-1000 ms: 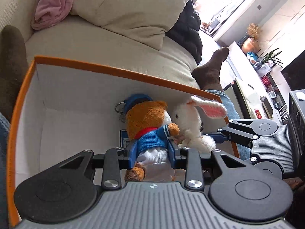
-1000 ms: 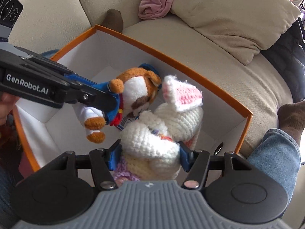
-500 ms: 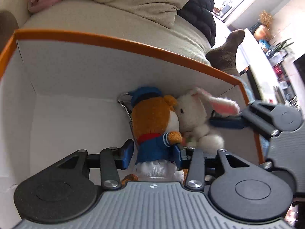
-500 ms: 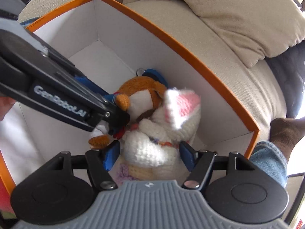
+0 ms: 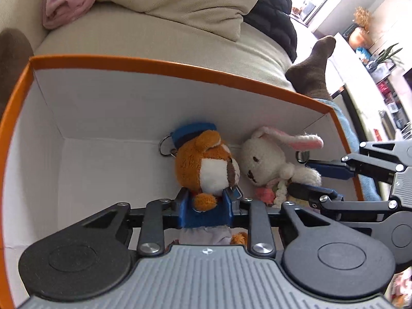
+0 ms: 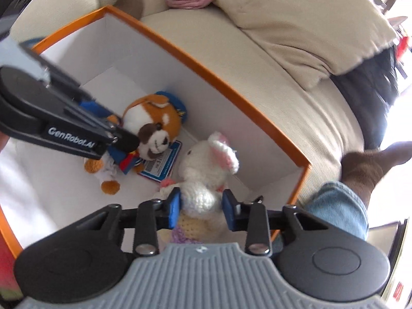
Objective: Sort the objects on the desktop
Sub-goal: 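Lower bear and bunny into the box and open both grippers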
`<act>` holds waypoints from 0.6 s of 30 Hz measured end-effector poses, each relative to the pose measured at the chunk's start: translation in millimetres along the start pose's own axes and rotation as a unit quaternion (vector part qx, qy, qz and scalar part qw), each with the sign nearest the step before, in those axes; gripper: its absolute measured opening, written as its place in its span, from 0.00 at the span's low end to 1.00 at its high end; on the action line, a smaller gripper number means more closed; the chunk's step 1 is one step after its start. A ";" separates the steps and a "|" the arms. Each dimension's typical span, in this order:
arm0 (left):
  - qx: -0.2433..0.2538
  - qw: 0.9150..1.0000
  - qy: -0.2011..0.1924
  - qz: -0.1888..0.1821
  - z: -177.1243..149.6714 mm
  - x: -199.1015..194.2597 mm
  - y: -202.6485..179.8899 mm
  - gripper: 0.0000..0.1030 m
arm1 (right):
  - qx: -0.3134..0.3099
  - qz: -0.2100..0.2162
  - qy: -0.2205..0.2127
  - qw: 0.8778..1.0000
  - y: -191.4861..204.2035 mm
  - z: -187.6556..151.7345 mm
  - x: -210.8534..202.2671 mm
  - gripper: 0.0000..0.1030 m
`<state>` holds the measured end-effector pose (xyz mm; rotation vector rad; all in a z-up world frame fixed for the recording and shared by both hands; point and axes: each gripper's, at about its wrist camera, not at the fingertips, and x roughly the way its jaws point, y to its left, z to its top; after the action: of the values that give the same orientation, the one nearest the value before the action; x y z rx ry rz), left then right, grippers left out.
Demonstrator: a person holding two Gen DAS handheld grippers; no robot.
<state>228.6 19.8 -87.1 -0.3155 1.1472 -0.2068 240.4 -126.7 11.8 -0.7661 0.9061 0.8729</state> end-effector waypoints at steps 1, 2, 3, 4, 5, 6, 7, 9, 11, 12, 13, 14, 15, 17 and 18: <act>-0.003 1.000 0.001 -0.011 0.3 1.7 -0.6 0.29 | 0.010 -0.008 -0.001 1.000 -1.8 -1.6 -1.1 0.28; -0.005 1.000 0.001 -0.020 0.6 3.4 -2.2 0.29 | 0.022 -0.010 -0.006 1.000 -3.3 -2.8 -3.6 0.27; -0.005 1.000 0.002 -0.027 0.9 5.0 -4.2 0.29 | 0.032 -0.011 -0.010 0.999 -5.2 -3.3 -5.4 0.27; -0.002 0.999 0.005 -0.031 1.4 7.1 -7.7 0.29 | 0.044 -0.012 -0.014 0.999 -6.8 -3.3 -7.7 0.26; 0.001 0.999 0.006 -0.033 1.9 8.6 -11.0 0.29 | 0.056 -0.014 -0.019 0.998 -8.1 -3.1 -10.4 0.26; 0.004 0.999 0.008 -0.032 2.4 10.3 -14.2 0.29 | 0.068 -0.018 -0.025 0.997 -10.8 -2.6 -13.4 0.25; 0.005 0.999 0.011 -0.034 3.2 12.4 -16.5 0.28 | 0.080 -0.024 -0.033 0.996 -11.5 -3.9 -18.1 0.24; 0.000 0.999 0.017 -0.041 4.8 16.5 -18.2 0.28 | 0.088 -0.037 -0.041 0.995 -9.8 -5.8 -22.5 0.23; -0.001 0.999 0.021 -0.039 5.8 19.6 -19.2 0.28 | 0.094 -0.036 -0.035 0.994 -7.9 -7.2 -18.0 0.23; -0.002 0.999 0.022 -0.038 6.5 20.1 -19.1 0.28 | 0.094 -0.037 -0.032 0.994 -6.6 -7.7 -14.8 0.23; -0.003 0.999 0.024 -0.038 6.9 20.2 -18.9 0.28 | 0.091 -0.037 -0.029 0.995 -4.6 -8.3 -11.7 0.23; -0.002 0.999 0.025 -0.038 7.0 20.1 -18.9 0.28 | 0.083 -0.038 -0.026 0.996 -1.3 -8.4 -9.1 0.23; -0.001 0.999 0.026 -0.037 7.1 19.9 -18.4 0.28 | 0.068 -0.037 -0.020 0.997 -2.7 -5.1 -2.2 0.23; -0.003 0.999 0.026 -0.037 7.3 20.1 -17.1 0.28 | 0.050 -0.037 -0.013 0.998 0.9 -3.8 3.0 0.24; -0.004 0.999 0.027 -0.038 7.0 19.8 -16.0 0.28 | 0.045 -0.037 -0.014 0.998 1.3 -4.8 2.6 0.25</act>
<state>243.0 -0.6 -95.8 -0.3620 1.1896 -0.2793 238.5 -129.4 7.3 -0.7035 0.8811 0.7716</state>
